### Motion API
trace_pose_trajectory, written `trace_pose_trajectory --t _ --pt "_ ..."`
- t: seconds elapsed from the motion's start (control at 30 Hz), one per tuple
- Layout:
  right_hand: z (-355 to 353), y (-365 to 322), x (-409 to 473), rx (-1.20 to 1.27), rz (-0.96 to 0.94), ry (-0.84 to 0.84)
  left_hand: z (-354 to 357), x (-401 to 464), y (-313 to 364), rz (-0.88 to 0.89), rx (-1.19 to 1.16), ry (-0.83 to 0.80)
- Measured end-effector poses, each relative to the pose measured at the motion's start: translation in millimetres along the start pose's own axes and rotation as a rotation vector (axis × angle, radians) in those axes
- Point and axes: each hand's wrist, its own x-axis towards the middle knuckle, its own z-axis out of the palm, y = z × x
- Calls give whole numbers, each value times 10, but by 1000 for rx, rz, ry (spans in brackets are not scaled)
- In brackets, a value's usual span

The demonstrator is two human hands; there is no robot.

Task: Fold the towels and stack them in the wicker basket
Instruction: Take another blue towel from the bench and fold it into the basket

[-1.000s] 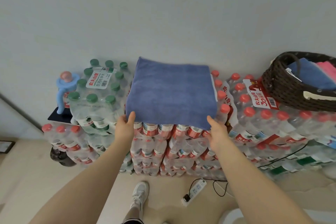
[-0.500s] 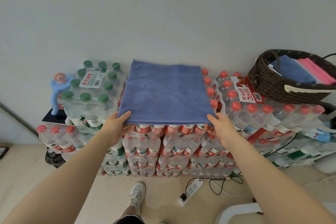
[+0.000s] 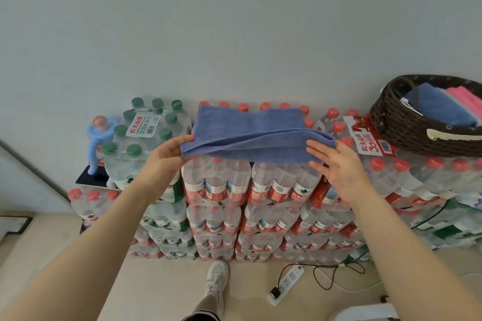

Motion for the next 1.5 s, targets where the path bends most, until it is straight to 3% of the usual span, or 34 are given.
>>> trace_pose_trajectory --t 0.13,0.23,0.3,0.4,0.53,0.67,0.83,1.27,1.4,1.47,1.5 --pt "154 -69 280 -394 -119 193 31 328 85 54 466 136" --pt "208 -140 533 -775 -276 371 11 690 106 104 553 279" --pt "252 -198 720 -881 -353 442 30 931 166 96 573 284" --pt "328 -234 1056 -887 -366 439 74 1267 243 54 586 226" --pt "416 -201 1501 -913 -203 356 89 1667 281 8 455 175" --pt "431 -126 1779 -954 -75 294 106 1998 230 -65 496 143" --pt "462 -58 1901 -935 44 361 57 2276 36 -144 706 222" --pt "566 119 1996 -1183 -84 446 108 2438 -59 -54 1271 190" --pt "725 122 1954 -1253 -106 473 118 2422 -105 215 1513 223" --pt "967 146 1876 -1317 -321 439 263 2415 -133 447 1569 153" --pt "1106 180 1836 -1354 -427 329 381 2392 -158 545 1546 51"
